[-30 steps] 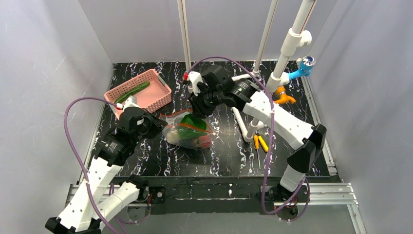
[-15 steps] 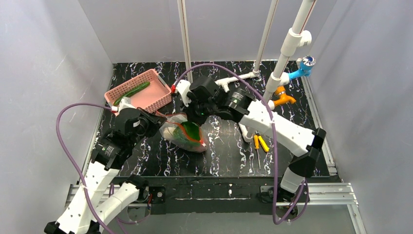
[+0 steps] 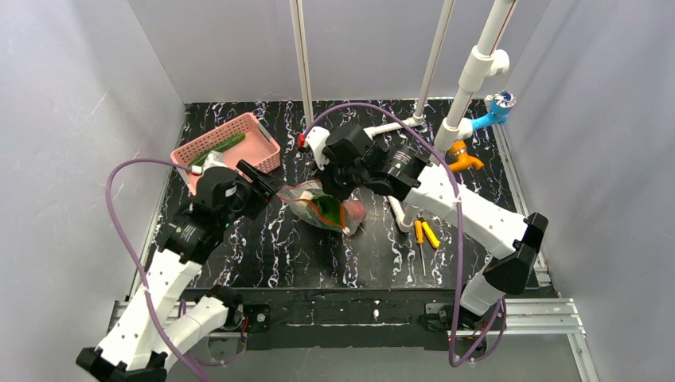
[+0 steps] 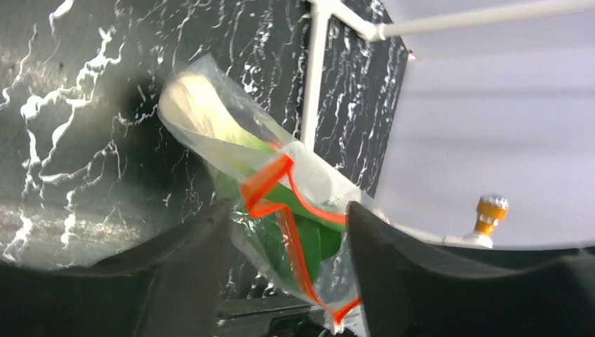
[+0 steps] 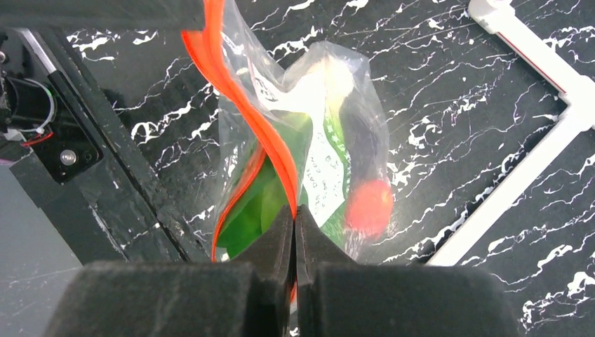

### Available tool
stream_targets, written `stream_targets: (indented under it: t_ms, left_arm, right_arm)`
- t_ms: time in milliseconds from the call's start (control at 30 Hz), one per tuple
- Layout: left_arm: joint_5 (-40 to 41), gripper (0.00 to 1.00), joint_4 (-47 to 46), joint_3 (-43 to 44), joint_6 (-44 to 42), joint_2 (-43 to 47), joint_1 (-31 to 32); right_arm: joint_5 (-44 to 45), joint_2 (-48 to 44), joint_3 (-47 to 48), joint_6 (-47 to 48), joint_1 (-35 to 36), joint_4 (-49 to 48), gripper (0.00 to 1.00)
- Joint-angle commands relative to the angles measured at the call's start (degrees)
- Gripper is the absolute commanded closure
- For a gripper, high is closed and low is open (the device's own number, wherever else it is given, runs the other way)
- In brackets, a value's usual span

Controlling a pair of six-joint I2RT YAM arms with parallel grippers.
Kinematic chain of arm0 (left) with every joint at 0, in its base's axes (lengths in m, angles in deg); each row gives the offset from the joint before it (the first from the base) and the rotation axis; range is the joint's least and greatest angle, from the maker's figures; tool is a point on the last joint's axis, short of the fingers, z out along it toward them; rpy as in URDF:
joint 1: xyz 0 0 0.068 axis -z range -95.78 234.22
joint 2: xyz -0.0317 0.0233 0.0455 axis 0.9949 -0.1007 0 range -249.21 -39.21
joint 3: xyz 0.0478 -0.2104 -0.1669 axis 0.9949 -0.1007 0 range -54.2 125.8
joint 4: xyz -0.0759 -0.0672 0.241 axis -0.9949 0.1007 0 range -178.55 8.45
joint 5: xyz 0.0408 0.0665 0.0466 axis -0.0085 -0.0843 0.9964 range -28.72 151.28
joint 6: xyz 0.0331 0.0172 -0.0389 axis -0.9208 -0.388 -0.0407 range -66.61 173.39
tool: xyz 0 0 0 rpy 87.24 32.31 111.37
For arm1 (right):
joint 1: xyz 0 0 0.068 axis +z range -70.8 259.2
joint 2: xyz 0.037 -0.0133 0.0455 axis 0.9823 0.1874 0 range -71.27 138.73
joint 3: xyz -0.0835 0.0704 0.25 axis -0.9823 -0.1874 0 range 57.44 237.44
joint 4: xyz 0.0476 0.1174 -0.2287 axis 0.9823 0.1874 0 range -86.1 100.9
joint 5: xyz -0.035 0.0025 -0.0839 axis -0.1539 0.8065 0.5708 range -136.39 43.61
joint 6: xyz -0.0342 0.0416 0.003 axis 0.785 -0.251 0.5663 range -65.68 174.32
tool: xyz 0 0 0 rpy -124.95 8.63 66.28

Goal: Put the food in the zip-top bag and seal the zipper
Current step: Adjust the zipper food storage bag at the center of the board.

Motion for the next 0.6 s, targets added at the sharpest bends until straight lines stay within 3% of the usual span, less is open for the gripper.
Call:
stream_targets:
  t_ms: [0,67,133,300,500,567]
  left_arm:
    - [-1.92,0.28,-4.38,-4.00,-0.95,4.34,-0.47]
    - [-4.45,0.12,-2.10,-5.23,-0.89,4.34,-0.47]
    - [-7.15,0.08,-0.01,-5.44,-0.92,4.60,-0.47]
    - [-11.14,0.11,2.76,-6.35,3.85,5.79,-0.38]
    - [-6.66,0.12,15.59,-1.60,9.61,4.24,-0.38]
    - [-6.74,0.12,15.88,-1.47,10.68,4.20,-0.36]
  right_arm:
    - [1.11,-0.73,-1.54,-0.77,-0.50,-3.55,0.99]
    - [0.85,0.01,-1.44,-2.03,-0.58,-2.89,0.99]
    - [0.31,-0.23,-2.17,-2.25,-0.60,-3.91,0.99]
    - [-0.88,0.45,-0.31,-2.51,-0.69,-3.94,0.99]
    - [1.00,2.51,3.58,-3.51,-0.85,-3.85,0.99]
    - [1.26,3.85,5.45,-4.55,-0.86,-3.59,0.99]
